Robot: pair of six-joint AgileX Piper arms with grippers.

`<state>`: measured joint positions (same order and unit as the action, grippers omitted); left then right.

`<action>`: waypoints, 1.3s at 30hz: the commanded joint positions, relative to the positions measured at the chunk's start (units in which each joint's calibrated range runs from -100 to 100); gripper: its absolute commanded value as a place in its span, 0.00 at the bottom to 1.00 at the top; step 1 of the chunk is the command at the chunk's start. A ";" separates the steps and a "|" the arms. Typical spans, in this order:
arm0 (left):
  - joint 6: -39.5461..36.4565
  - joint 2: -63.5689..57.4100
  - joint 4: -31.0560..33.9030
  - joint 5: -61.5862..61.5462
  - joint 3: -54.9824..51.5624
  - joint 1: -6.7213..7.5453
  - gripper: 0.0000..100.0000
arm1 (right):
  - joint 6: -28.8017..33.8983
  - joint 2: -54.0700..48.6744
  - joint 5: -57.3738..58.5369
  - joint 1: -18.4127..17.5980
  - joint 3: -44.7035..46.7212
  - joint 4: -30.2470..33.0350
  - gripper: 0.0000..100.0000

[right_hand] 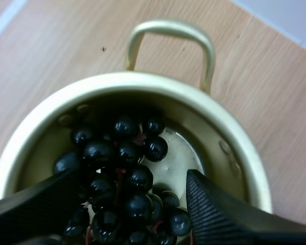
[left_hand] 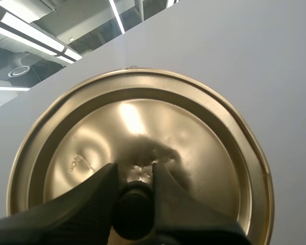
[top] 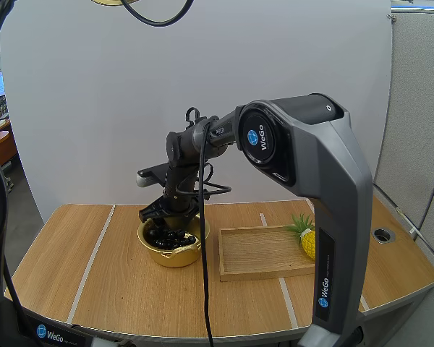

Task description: Open the pot, put the grape inside, and close it

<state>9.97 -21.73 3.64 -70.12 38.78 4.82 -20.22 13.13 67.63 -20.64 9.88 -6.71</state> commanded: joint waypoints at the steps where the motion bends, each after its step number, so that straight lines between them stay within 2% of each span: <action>1: -0.55 -0.45 0.88 2.05 0.47 0.03 0.00 | 0.51 -6.26 1.11 -0.05 -0.44 0.54 1.00; 12: -0.55 -0.45 0.88 2.05 0.47 0.03 0.00 | 2.11 -23.02 15.21 -0.05 0.14 0.04 1.00; 18: -0.55 -0.45 0.88 2.05 0.47 0.03 0.00 | 2.77 -36.37 17.66 -0.05 6.01 -0.20 1.00; 31: -0.55 -0.45 0.88 2.05 0.47 0.03 0.00 | 8.33 -63.98 32.37 -0.05 17.20 7.21 1.00; 39: -0.55 -0.45 0.88 2.05 0.47 0.03 0.00 | 10.11 -76.74 32.37 -0.05 17.99 11.93 1.00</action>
<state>9.97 -21.73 3.76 -70.12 38.78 4.82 -12.40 -52.44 98.93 -20.64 27.27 0.00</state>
